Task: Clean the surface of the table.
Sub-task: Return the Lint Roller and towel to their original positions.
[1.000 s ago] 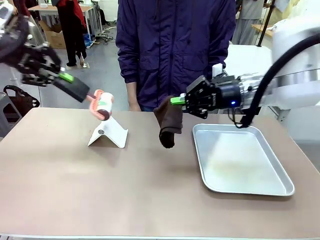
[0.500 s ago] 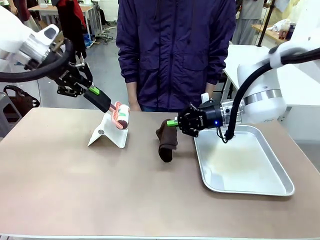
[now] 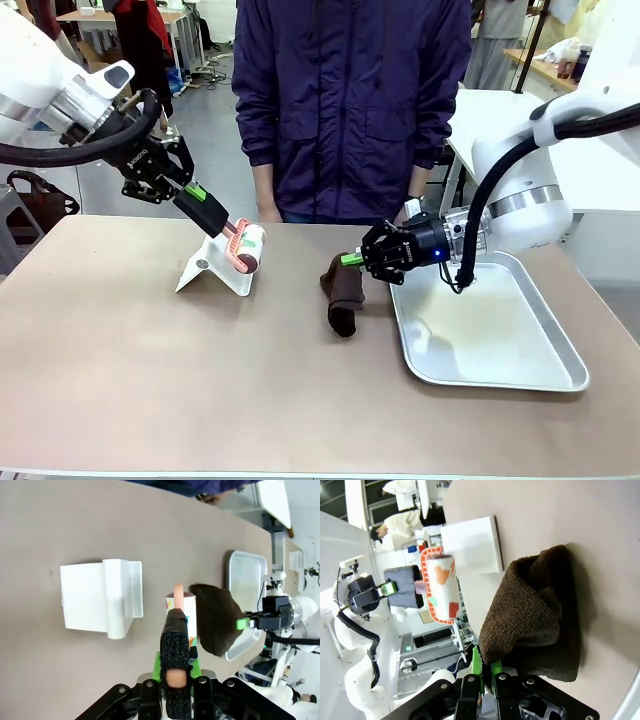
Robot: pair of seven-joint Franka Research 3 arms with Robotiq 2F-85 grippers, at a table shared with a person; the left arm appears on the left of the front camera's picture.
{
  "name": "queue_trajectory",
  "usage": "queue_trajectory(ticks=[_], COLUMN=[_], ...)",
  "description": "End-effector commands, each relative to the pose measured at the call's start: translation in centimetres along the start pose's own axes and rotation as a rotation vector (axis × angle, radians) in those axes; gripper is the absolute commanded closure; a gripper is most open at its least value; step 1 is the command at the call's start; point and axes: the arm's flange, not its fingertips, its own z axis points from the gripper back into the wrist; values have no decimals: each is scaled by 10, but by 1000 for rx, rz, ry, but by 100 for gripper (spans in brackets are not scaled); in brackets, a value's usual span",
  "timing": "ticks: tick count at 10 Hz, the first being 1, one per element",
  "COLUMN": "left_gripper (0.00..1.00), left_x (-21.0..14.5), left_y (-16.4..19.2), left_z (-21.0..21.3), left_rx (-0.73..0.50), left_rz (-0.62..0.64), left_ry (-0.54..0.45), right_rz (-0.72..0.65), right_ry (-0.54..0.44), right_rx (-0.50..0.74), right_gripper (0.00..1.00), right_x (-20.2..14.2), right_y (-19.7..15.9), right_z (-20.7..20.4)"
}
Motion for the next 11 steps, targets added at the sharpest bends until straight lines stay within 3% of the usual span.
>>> queue_trajectory(ticks=[1,2,3,5,11], left_gripper=[77,77,77,77,77], left_x=[1,0,-2,-4,0], left_y=[2,0,-2,-5,-16], left_z=[-3,0,-4,-14,-36], left_rx=[20,0,33,76,200], left_rz=[0,0,4,1,-6], left_ry=[-46,0,-49,-21,-64], right_rz=[25,0,26,27,6], right_ry=[-12,0,-23,-30,-36], right_rx=[20,0,-34,-9,-18], right_gripper=[92,92,92,92,92], right_x=[-1,0,-4,-9,-13], right_y=[5,0,3,0,-7], right_z=[-3,0,-9,-13,-14])
